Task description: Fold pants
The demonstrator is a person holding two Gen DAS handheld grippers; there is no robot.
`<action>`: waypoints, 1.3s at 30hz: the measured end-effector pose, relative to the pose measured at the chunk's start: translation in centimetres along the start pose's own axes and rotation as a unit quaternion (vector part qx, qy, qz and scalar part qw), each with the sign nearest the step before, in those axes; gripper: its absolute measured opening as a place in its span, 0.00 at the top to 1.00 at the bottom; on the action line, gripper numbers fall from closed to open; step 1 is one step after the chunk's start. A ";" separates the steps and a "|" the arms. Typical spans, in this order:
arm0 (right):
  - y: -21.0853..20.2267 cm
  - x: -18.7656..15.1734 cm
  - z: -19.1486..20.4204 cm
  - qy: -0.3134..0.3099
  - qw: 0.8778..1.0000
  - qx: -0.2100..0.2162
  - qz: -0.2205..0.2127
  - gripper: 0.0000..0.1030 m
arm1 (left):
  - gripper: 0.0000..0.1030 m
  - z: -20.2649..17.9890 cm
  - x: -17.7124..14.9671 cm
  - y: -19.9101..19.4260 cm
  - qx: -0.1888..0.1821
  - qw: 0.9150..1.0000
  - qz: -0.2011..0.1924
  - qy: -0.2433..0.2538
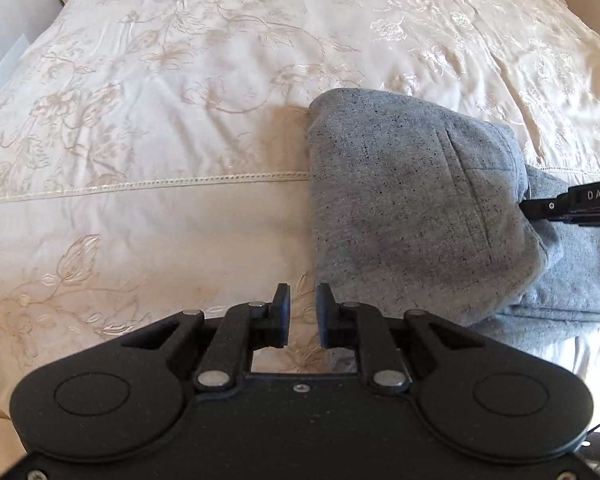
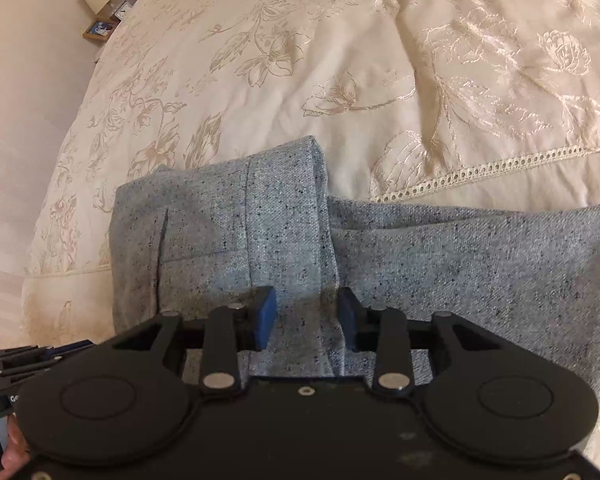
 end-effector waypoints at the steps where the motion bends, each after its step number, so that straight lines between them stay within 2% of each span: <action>1: 0.0 0.0 0.2 0.004 1.000 0.005 0.002 0.86 | 0.78 -0.1 -0.4 -0.5 0.001 1.000 -0.004 0.007; 2: -0.4 0.0 0.5 -0.001 1.000 0.002 -0.001 0.91 | 0.78 -0.3 -0.2 -1.1 0.001 1.000 -0.009 0.015; 5: -2.0 0.0 1.8 -0.020 1.000 0.002 -0.018 0.93 | 0.78 -2.2 -1.1 -2.4 -0.017 0.999 -0.023 0.044; 11: -7.1 0.6 5.3 -0.048 0.996 0.034 -0.062 0.94 | 0.78 -9.1 -2.0 -2.8 -0.094 0.989 -0.042 0.103; 14: -9.1 0.6 7.1 -0.071 0.994 0.047 -0.072 0.94 | 0.78 -12.7 -2.0 -1.9 -0.089 0.985 -0.063 0.134; 17: -10.5 0.4 8.7 -0.087 0.991 0.060 -0.078 0.94 | 0.78 -14.8 -1.5 -1.3 -0.068 0.983 -0.090 0.146; 20: -12.8 0.0 8.8 -0.088 0.990 0.061 -0.095 0.94 | 0.78 -15.5 -1.6 0.4 -0.044 0.985 -0.069 0.154; 23: -16.0 -1.0 6.7 -0.073 0.989 0.044 -0.123 0.94 | 0.77 -14.6 -2.9 2.1 -0.027 0.988 -0.035 0.150; 25: -17.6 -1.7 4.2 -0.054 0.990 0.019 -0.132 0.94 | 0.77 -13.5 -3.8 3.3 -0.003 0.990 -0.010 0.143; 29: -17.5 -3.4 -2.1 -0.003 0.993 -0.035 -0.115 0.94 | 0.77 -10.8 -5.2 4.0 0.000 0.994 0.030 0.109; 32: -14.3 -4.8 -6.5 0.029 0.994 -0.068 -0.079 0.94 | 0.77 -9.6 -5.4 2.8 0.007 0.993 0.036 0.112; 34: -12.4 -5.7 -8.3 0.042 0.994 -0.079 -0.060 0.94 | 0.77 -9.2 -5.2 1.3 -0.004 0.993 0.032 0.118; 39: -11.8 -6.3 -9.0 0.046 0.994 -0.075 -0.064 0.94 | 0.77 -10.1 -2.7 -2.5 -0.048 0.988 -0.004 0.144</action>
Point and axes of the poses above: each gripper's, at about its wrist camera, not at the fingertips, and y roughly the way its jaws point, z to its left, x to its top, the point moved 4 cm from there along y, roughly the way its jaws point, and after that the axes turned 4 degrees about z, right-handed, at the moved point
